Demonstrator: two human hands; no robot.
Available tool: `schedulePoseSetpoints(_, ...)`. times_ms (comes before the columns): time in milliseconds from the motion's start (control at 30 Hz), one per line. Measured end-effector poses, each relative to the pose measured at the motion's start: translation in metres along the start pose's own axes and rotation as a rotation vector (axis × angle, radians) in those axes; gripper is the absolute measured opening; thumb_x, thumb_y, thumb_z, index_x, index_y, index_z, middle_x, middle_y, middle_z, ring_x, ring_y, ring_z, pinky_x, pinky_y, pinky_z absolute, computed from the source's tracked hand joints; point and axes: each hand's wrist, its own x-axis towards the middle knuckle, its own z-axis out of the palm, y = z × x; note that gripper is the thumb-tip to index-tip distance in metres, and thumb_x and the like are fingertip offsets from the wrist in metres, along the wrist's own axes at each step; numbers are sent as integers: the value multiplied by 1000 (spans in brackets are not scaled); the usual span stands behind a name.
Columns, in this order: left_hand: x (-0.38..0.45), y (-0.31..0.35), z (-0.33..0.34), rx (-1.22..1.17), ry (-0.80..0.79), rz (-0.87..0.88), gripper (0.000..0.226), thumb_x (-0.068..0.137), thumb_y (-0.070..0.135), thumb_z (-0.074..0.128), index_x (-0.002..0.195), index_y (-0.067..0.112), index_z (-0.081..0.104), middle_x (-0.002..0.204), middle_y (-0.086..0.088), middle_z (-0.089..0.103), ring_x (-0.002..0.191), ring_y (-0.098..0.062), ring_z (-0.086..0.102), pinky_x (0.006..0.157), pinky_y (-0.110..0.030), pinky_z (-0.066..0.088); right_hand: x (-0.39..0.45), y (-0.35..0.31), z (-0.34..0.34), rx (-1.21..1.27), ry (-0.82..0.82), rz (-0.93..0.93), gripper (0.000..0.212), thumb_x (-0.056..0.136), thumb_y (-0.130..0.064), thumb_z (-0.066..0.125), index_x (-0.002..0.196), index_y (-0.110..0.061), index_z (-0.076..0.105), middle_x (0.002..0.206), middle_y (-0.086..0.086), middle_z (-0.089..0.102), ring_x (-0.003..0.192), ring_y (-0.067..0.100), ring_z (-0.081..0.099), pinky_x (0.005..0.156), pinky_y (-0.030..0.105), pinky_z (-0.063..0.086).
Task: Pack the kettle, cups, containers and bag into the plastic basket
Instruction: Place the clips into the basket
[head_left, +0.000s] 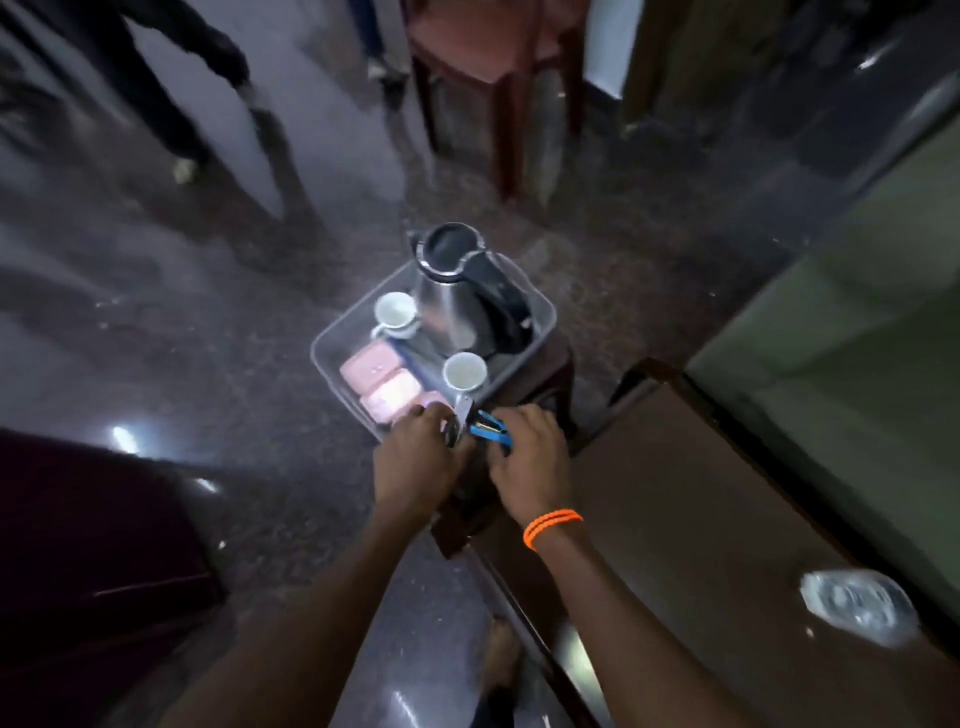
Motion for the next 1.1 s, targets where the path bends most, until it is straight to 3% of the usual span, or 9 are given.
schedulePoseSetpoints(200,66,-76,-32,48,61,-128,34,78,44,67,106,24,72,103,-8,68,97,-36,67,75,-41,51,75,-81,55,-127,-209,-137,29,77,-12,67,105,-16,70,105,9,69,105,34,57,89,46,47)
schedulePoseSetpoints(333,93,-96,-18,181,11,-41,30,82,44,66,103,24,75,99,-7,71,99,-32,67,86,-41,41,107,-89,81,-347,-272,-157,24,83,-16,64,105,-20,70,108,5,71,108,32,57,91,40,42)
schedulePoseSetpoints(533,97,-104,5,215,0,-13,22,83,38,65,91,18,69,92,-8,73,90,-33,68,88,-42,32,112,-84,103,-483,-332,-185,19,85,-18,65,103,-20,70,105,7,73,108,32,62,90,41,45)
schedulePoseSetpoints(767,81,-105,1,189,27,-20,58,83,49,70,129,17,60,121,-10,66,119,-32,57,95,-46,34,105,-74,90,-339,-311,-159,30,83,-41,75,101,-18,70,103,7,73,106,33,59,88,42,44)
schedulePoseSetpoints(933,70,-95,-5,194,19,-58,57,77,38,73,127,16,60,123,-12,63,123,-33,53,100,-48,35,101,-65,60,-259,-290,-110,20,80,-23,74,98,-14,71,100,13,73,107,36,61,90,39,48)
schedulePoseSetpoints(1100,73,-89,4,205,14,-94,41,85,42,69,116,15,67,118,-14,66,120,-35,55,97,-49,37,100,-57,57,-278,-306,-154,28,86,-33,71,107,-14,73,106,14,73,110,34,61,94,40,50)
